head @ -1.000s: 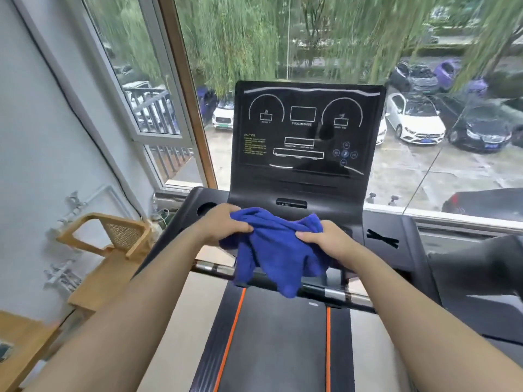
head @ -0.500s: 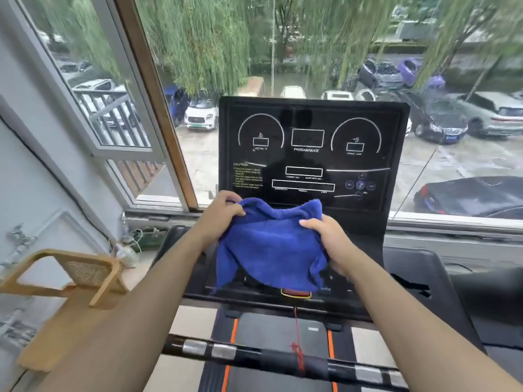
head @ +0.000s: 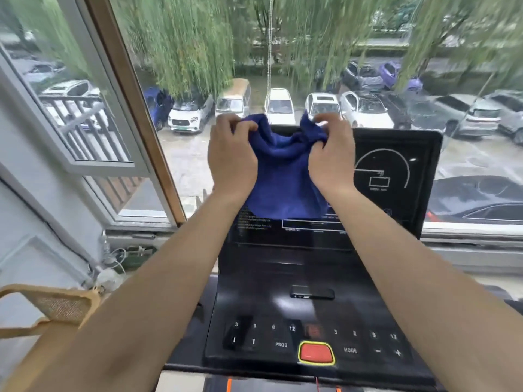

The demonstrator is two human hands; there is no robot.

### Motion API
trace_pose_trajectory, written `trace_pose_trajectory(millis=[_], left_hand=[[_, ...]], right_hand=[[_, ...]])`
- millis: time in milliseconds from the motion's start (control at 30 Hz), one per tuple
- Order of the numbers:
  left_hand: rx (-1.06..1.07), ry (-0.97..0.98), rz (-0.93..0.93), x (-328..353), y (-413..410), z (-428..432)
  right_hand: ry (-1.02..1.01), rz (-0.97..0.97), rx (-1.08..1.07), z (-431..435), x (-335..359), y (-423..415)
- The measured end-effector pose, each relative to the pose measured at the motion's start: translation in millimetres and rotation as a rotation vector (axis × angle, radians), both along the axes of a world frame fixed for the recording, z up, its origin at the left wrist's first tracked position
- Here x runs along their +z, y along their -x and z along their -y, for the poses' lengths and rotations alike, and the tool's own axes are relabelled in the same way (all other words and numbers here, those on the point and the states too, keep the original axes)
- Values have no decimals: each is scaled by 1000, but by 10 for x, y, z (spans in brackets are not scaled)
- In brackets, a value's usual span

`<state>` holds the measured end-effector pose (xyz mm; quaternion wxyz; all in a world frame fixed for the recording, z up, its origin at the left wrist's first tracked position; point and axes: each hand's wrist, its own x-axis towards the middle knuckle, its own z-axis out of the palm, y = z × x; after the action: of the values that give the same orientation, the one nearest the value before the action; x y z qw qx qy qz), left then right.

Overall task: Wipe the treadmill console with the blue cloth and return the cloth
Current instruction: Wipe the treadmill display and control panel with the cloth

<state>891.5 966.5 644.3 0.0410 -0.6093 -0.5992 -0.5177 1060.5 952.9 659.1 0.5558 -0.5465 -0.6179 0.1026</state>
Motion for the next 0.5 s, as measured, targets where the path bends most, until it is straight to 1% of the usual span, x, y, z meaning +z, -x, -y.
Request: trace_pose_trajectory(millis=[67,100,133,167,200,233,267,300,400,500], left_hand=[[44,43,-73,-37,-82,-222],[57,79,-46,-87,-130,-298],[66,107,-18,-157,-171,-366],[66,99,-56,-269,-190,-429],[57,85,-156,-408,-193,-482],[61,74,-307,-568,-173,-533],[73,71,-430,-705,-136,-563],[78,70,-493,-828,-95,-570],[101,51,-548,-1179,-36,-412],[68,132,-615,-1613,39,-98]], right_hand=[[-73,139,-45,-298,-47,79],[-98,195,-24,-417,-114,119],[-133,283,-26,-525,-220,149],[-177,415,-59,-616,-361,173],[-210,589,-88,-675,-522,184],[-196,751,-106,-702,-669,186],[-153,856,-107,-706,-786,188],[-124,914,-106,-696,-884,182],[-91,990,-95,-568,-1153,167],[-73,1129,-9,-328,-1547,124]])
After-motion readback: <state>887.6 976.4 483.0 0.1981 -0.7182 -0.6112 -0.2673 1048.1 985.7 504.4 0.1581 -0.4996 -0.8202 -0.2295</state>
